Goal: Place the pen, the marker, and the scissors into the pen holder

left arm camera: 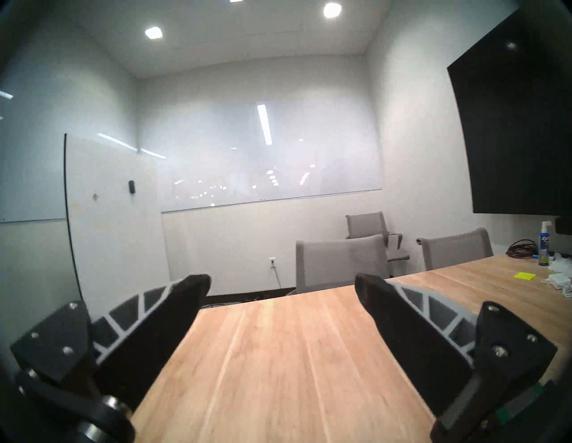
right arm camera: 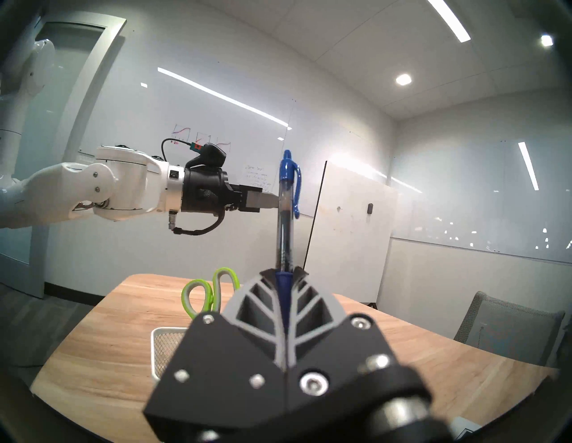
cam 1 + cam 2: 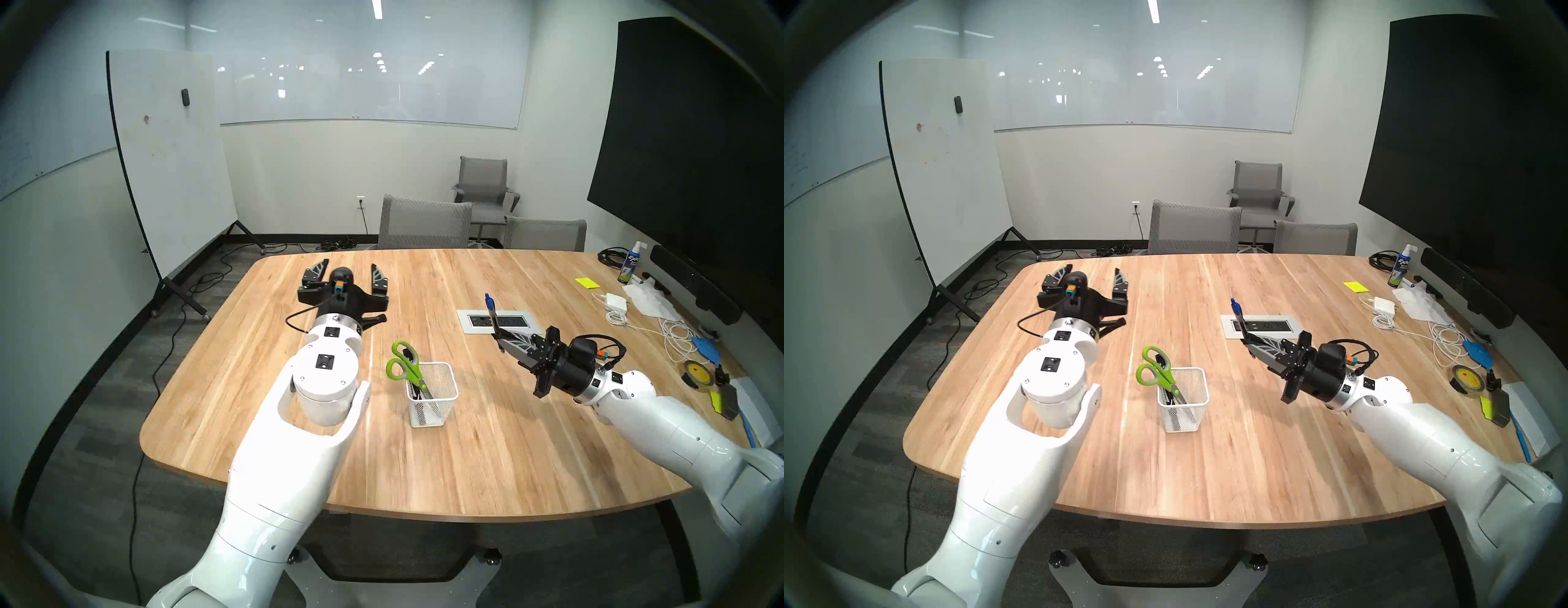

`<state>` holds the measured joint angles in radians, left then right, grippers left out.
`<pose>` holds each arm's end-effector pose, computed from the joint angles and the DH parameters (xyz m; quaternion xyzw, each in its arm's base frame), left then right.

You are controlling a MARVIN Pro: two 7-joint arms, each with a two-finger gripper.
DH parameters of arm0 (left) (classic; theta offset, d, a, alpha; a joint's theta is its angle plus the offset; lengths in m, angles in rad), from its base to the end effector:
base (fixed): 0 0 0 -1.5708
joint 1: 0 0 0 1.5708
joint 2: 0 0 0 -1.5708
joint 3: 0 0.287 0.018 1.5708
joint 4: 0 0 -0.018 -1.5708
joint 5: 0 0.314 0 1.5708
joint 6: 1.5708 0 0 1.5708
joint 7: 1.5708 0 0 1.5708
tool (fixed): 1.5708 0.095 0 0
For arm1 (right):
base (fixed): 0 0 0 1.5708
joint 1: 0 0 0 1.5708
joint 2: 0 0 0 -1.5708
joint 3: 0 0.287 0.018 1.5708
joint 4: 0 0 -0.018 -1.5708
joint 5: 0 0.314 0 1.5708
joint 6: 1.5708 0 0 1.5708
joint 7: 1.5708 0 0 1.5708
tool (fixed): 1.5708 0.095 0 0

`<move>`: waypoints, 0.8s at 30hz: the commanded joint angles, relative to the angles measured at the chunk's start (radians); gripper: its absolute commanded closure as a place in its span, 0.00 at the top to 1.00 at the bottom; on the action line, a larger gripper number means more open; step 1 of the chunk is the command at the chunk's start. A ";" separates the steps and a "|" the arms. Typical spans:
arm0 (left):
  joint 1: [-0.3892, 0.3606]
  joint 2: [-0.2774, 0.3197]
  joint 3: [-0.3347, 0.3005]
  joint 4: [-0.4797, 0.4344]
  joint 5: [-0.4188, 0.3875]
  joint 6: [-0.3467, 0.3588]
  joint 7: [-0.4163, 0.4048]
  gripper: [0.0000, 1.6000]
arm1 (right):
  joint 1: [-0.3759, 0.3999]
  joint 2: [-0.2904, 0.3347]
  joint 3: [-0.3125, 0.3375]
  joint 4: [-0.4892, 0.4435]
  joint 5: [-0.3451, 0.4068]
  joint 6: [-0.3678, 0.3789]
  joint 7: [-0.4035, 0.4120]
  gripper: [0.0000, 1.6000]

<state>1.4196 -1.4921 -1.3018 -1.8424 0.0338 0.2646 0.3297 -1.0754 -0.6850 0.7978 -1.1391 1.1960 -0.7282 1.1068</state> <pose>0.4375 -0.0625 -0.1600 -0.6431 0.0089 -0.7631 0.0633 0.4296 -0.1220 -0.2571 -0.4577 -0.3991 -0.7179 0.3403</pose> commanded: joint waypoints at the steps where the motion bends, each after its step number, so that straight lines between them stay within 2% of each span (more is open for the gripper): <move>1: -0.001 0.041 -0.119 -0.066 -0.048 0.034 -0.005 1.00 | 0.011 0.006 0.003 0.003 0.015 -0.003 0.064 0.00; 2: 0.013 0.047 -0.117 -0.077 -0.039 0.049 0.000 1.00 | 0.013 0.003 0.002 0.005 0.018 -0.001 0.072 0.00; 4: 0.052 0.040 -0.119 -0.117 -0.074 0.079 -0.020 1.00 | 0.018 -0.006 0.001 0.014 0.029 0.000 0.096 0.00; 6: 0.055 0.041 -0.124 -0.125 -0.084 0.096 -0.026 1.00 | 0.024 -0.017 -0.002 0.020 0.033 0.000 0.109 0.00; 24: 0.057 0.047 -0.131 -0.136 -0.102 0.121 -0.036 1.00 | 0.043 -0.039 -0.045 -0.054 0.008 0.015 0.079 0.00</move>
<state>1.4875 -1.4425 -1.4355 -1.9471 -0.0739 0.3953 0.2886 -1.0564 -0.7220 0.7603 -1.1505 1.2068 -0.7202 1.1121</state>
